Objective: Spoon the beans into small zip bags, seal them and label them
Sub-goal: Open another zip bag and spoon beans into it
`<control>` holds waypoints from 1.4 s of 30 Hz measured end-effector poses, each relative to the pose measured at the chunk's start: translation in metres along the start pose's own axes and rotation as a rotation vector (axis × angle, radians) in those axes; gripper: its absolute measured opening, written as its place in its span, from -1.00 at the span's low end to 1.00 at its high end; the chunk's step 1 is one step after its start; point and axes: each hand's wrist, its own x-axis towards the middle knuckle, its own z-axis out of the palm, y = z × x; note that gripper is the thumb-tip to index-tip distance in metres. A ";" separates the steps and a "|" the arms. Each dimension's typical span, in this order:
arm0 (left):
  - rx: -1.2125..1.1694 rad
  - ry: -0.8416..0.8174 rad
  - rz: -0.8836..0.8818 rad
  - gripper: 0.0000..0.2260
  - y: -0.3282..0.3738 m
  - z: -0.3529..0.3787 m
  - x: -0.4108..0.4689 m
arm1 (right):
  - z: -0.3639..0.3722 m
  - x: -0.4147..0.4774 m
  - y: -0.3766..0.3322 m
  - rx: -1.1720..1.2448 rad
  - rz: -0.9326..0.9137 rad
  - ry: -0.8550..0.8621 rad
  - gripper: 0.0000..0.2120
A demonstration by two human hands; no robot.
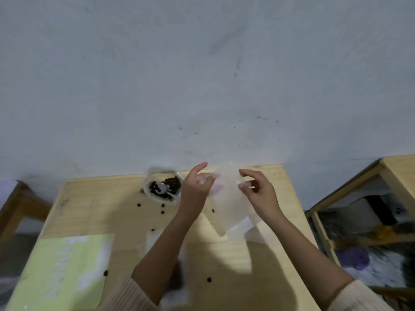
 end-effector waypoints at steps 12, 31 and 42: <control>-0.152 -0.014 0.106 -0.84 0.031 -0.153 -0.023 | 0.150 -0.026 -0.117 0.247 0.012 -0.108 -0.92; -0.271 -0.166 0.046 -0.73 0.010 -0.213 -0.043 | 0.199 -0.058 -0.140 0.427 0.204 -0.173 -0.92; -0.310 -0.237 -0.004 -0.73 0.005 -0.216 -0.038 | 0.203 -0.063 -0.135 0.374 0.189 -0.068 -0.95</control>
